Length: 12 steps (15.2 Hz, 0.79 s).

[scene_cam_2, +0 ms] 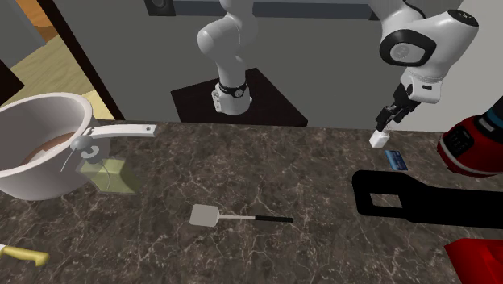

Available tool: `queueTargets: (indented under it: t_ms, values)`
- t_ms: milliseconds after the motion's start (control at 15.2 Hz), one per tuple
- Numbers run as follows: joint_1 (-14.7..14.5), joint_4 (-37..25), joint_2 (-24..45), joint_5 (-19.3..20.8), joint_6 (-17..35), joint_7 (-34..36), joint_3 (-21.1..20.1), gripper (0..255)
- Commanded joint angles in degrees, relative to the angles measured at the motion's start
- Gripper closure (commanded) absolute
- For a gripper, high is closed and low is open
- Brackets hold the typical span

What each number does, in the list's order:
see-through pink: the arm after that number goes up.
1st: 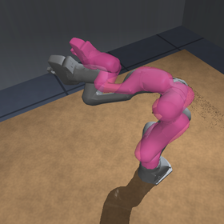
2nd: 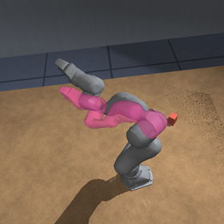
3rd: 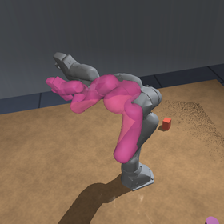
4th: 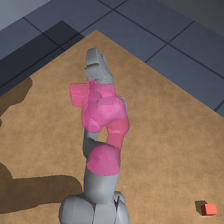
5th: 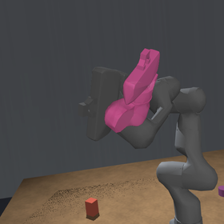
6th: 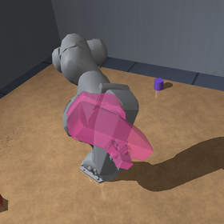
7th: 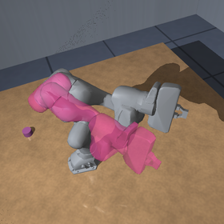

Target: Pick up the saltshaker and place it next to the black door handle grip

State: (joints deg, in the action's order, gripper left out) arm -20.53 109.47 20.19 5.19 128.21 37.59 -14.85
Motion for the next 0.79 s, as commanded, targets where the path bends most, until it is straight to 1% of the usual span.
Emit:
queueTargets:
  t_ms: [0, 132, 396, 726]
  values:
    - [0.0, 0.0, 0.0, 0.0, 0.0, 0.0, 0.0, 0]
    - [0.0, 0.0, 0.0, 0.0, 0.0, 0.0, 0.0, 0]
    - [0.42, -2.78, -3.56, -1.26, -6.22, -0.82, -0.48, 0]
    - [0.42, -2.78, -3.56, -1.26, -6.22, -0.82, -0.48, 0]
